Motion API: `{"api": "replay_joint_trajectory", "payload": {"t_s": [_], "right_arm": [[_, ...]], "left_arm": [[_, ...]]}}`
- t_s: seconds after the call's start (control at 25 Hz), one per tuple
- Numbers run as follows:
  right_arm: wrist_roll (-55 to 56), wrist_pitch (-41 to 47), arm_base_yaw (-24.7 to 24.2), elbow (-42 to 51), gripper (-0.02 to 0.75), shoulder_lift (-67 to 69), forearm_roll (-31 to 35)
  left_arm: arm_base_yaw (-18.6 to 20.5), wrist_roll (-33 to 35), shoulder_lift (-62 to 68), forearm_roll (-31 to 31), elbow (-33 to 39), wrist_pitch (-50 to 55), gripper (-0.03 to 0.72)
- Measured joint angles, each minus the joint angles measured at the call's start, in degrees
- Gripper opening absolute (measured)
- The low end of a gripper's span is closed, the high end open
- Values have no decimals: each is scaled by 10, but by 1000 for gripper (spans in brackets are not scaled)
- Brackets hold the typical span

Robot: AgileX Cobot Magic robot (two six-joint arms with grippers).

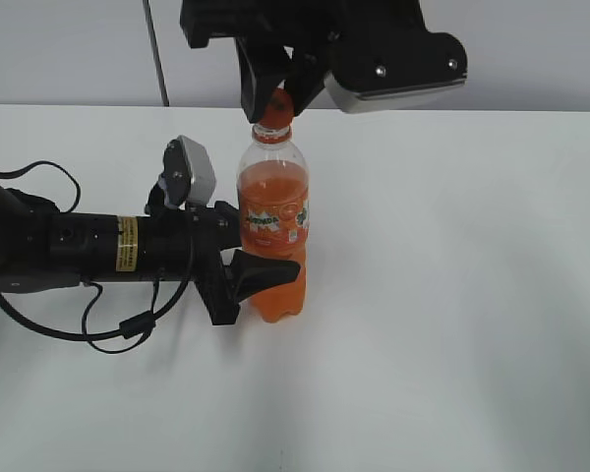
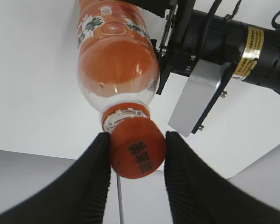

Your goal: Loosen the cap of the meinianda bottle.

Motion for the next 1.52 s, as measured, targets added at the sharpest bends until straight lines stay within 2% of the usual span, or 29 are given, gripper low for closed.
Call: {"api": "replay_joint_trajectory", "payload": {"t_s": [0.4, 0.56, 0.84, 0.92, 1.32, 1.52], "right_arm": [[-16, 0, 3, 0, 266, -20, -27], [27, 0, 3, 0, 266, -37, -53], [245, 0, -17, 0, 265, -57, -157], [347, 0, -35, 0, 263, -57, -176], [712, 1, -160, 0, 263, -53, -163], [916, 2, -202, 0, 262, -35, -160]], "left_arm": [[0, 0, 0, -1, 0, 0, 393], [0, 0, 0, -1, 0, 0, 393], [0, 0, 0, -1, 0, 0, 393], [0, 0, 0, -1, 0, 0, 393], [0, 0, 0, -1, 0, 0, 393], [0, 0, 0, -1, 0, -1, 393]]}}
